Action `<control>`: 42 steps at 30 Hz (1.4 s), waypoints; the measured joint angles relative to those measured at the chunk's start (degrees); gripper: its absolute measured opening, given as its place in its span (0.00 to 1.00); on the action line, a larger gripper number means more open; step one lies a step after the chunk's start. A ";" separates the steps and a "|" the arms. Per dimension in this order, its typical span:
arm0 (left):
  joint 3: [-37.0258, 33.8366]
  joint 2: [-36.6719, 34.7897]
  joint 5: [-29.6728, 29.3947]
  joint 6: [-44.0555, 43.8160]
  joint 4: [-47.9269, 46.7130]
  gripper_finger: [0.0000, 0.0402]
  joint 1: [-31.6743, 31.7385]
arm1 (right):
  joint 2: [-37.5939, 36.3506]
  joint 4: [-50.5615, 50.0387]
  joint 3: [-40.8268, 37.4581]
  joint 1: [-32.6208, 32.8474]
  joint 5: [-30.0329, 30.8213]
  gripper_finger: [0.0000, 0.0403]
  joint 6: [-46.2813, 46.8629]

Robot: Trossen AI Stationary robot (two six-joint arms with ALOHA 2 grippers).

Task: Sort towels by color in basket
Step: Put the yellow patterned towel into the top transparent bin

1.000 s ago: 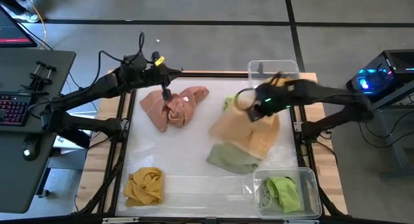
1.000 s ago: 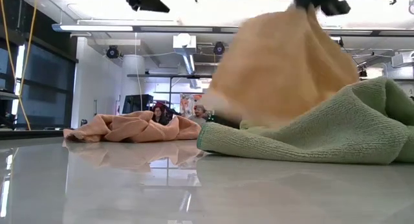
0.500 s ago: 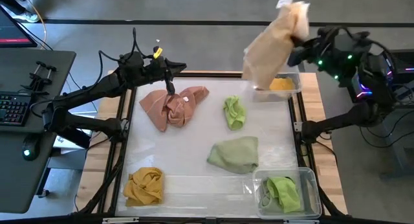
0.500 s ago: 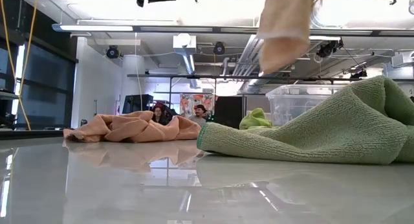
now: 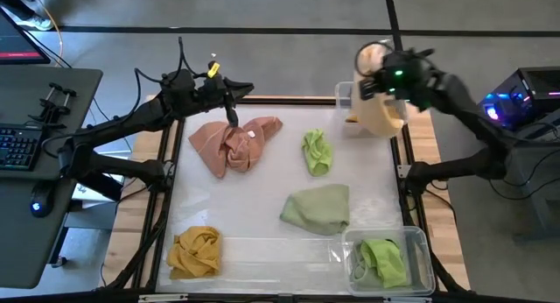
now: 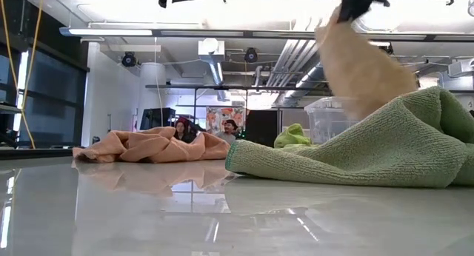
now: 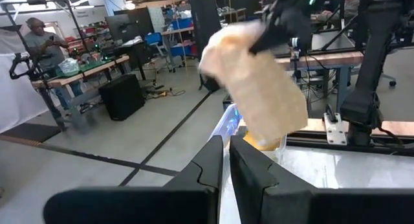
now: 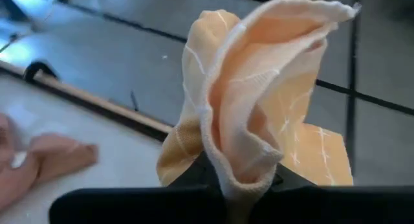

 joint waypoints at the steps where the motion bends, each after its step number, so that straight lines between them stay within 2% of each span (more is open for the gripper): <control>1: 0.00 0.25 0.00 0.05 0.43 0.04 0.00 | 0.00 3.74 -2.93 -0.65 -1.67 0.04 -1.38; 5: 0.00 1.02 0.02 0.06 1.25 0.04 0.00 | 0.03 15.30 -11.92 -2.98 -7.27 0.04 -3.95; 10: 0.00 1.16 0.05 -2.33 1.29 0.04 -0.02 | -0.01 16.06 -16.29 -5.91 -7.63 0.04 -5.40; 15: 0.00 1.16 0.89 -6.37 1.26 0.04 -0.05 | -0.06 7.02 -16.32 -8.11 -7.56 0.04 -9.35; 19: 0.00 1.16 0.90 -6.36 1.24 0.04 -0.07 | 0.62 -3.04 -16.32 -8.89 -7.68 0.05 -8.83; 22: 0.00 1.16 0.92 -6.34 1.24 0.04 0.04 | 2.37 -6.75 -16.35 -10.29 -8.53 0.07 -6.58; 28: 0.00 1.16 0.94 -4.36 1.22 0.04 0.04 | 8.01 -7.94 -15.53 -15.54 -14.43 0.24 -5.43; 31: 0.00 1.16 0.98 -4.59 1.22 0.04 0.04 | 9.40 -12.53 -11.45 -17.20 -14.92 0.31 -0.15; 34: 0.00 1.16 2.47 -6.11 1.12 0.04 0.04 | 9.16 -18.30 -6.06 -17.19 -15.80 0.34 2.28; 39: 0.00 1.14 5.53 -7.85 -2.47 0.04 0.01 | 8.62 -25.15 1.28 -15.51 -24.38 0.34 0.17; 42: -0.02 1.26 5.02 -6.70 -6.43 0.04 0.02 | 8.48 -23.75 1.89 -13.06 -35.63 0.34 -6.30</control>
